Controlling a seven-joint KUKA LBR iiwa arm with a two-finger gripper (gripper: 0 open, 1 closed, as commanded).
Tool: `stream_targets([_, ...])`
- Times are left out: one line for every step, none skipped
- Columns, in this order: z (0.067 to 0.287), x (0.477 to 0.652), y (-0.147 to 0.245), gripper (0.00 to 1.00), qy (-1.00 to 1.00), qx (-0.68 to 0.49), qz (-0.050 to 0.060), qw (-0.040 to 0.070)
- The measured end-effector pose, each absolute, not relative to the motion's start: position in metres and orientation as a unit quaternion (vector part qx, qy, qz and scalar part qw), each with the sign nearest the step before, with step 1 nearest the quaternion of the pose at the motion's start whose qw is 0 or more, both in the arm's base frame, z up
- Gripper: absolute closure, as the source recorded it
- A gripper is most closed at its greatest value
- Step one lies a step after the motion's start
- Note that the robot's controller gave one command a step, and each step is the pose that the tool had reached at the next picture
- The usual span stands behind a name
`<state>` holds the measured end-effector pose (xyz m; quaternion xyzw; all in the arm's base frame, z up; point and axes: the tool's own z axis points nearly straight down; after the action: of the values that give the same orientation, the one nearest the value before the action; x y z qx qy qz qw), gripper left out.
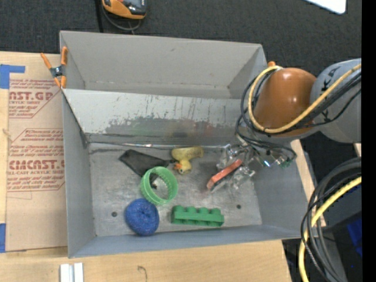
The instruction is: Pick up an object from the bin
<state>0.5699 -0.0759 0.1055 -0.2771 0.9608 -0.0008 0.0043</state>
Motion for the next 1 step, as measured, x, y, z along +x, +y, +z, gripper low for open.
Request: stream_targets([0.1237, 0.5669, -0.0877, 1.0, 0.963, -0.269, 0.002, -0.002])
